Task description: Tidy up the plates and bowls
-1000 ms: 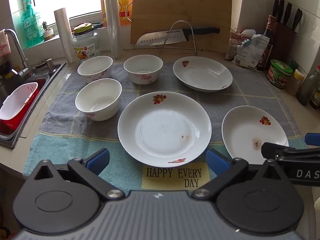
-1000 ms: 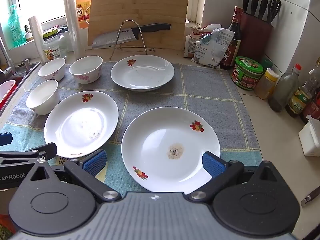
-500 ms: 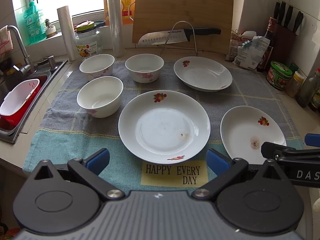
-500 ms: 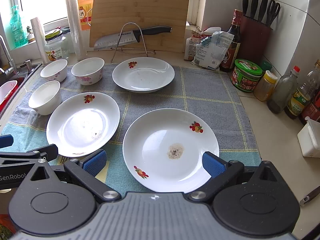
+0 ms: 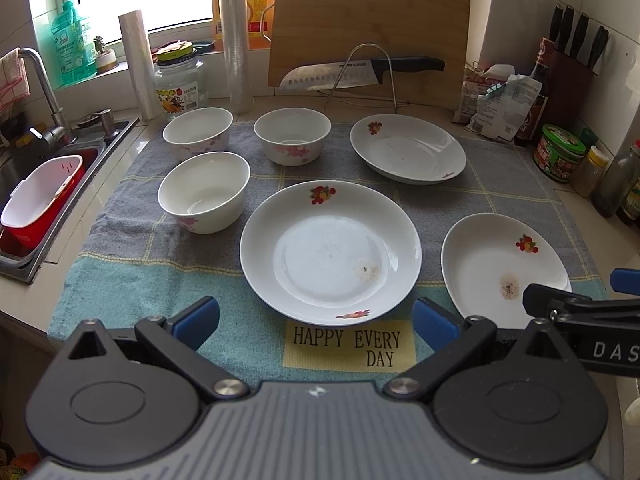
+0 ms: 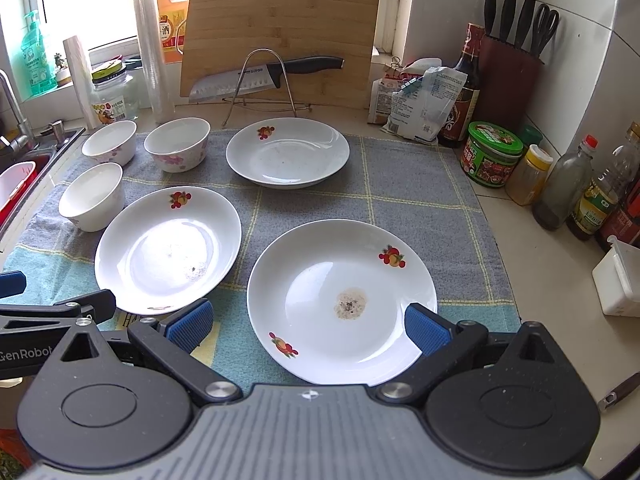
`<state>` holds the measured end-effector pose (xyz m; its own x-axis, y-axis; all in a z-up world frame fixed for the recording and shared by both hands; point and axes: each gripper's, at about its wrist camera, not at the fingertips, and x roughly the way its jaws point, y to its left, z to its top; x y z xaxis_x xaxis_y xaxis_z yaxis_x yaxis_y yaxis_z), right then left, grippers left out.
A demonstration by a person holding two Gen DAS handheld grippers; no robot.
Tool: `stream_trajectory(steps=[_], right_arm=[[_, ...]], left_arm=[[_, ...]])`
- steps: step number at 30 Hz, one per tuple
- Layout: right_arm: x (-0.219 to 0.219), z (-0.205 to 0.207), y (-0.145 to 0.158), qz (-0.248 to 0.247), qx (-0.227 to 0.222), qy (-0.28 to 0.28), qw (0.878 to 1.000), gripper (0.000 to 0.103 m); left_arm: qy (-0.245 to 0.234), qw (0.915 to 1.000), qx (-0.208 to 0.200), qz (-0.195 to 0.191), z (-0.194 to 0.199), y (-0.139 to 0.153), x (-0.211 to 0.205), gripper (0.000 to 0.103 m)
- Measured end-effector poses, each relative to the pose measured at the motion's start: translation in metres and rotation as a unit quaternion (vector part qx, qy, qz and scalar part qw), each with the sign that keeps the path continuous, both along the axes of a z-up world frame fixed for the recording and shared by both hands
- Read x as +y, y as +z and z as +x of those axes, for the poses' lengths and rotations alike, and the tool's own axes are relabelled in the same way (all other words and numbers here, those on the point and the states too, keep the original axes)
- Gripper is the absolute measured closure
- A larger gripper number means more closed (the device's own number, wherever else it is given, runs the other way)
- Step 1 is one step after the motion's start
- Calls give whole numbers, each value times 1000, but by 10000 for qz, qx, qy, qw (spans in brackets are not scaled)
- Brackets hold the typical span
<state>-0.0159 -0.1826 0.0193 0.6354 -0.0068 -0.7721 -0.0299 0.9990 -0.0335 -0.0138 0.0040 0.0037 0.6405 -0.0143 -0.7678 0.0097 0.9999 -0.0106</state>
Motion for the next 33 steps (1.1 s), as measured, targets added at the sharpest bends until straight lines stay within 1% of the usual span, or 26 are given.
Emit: stream_trajectory(steps=[33], right_arm=[[3,-7,7,-54,-151,58,9999,0]], left_arm=[[102,9999,-19,-54,-4,8,3,1]])
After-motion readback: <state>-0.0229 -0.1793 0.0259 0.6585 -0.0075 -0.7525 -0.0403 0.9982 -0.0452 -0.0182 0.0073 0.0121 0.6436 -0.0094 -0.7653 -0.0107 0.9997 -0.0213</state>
